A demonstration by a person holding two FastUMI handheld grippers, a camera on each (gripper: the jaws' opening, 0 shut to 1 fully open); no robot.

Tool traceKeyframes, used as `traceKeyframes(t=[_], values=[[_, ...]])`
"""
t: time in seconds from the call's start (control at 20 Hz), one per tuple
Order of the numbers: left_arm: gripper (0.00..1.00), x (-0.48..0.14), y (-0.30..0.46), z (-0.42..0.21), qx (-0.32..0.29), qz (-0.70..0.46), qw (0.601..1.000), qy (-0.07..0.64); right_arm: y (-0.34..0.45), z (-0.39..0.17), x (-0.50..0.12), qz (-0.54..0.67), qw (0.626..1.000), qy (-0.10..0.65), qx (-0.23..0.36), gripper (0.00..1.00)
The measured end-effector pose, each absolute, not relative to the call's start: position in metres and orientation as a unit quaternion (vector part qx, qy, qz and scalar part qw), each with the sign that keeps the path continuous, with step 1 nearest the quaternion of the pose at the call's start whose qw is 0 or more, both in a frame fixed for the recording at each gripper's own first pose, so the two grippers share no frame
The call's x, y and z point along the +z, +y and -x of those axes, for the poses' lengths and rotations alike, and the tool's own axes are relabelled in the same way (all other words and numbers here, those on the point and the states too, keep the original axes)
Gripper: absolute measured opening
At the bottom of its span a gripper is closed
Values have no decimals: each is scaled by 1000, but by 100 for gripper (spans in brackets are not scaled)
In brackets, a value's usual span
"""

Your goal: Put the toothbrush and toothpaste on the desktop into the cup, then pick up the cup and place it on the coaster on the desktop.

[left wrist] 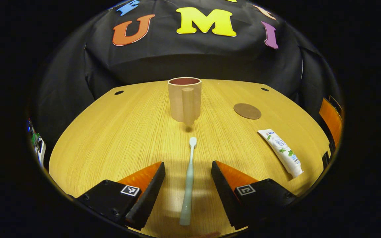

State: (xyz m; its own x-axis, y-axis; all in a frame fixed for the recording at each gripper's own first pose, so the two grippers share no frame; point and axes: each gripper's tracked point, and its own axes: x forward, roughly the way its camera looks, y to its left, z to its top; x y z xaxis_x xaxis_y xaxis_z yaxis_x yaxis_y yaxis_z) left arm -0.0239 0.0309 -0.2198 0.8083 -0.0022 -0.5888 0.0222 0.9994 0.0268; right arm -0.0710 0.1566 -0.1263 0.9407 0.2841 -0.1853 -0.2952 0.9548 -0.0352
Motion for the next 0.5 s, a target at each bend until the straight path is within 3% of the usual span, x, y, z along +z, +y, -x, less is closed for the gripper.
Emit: traceKeyframes(t=[0.15,0.3,0.35,0.5], values=[[80,-223,31,20,-4,-15,949,316,159,71,-134,30,983,95,151,97],[63,-226,30,20,-6,-16,947,321,161,69,-144,27,982,107,154,98],[65,-226,30,19,-7,-16,947,321,162,70,-147,26,981,113,156,98],[39,-226,32,19,-7,-21,948,317,160,69,-150,24,980,119,155,95]])
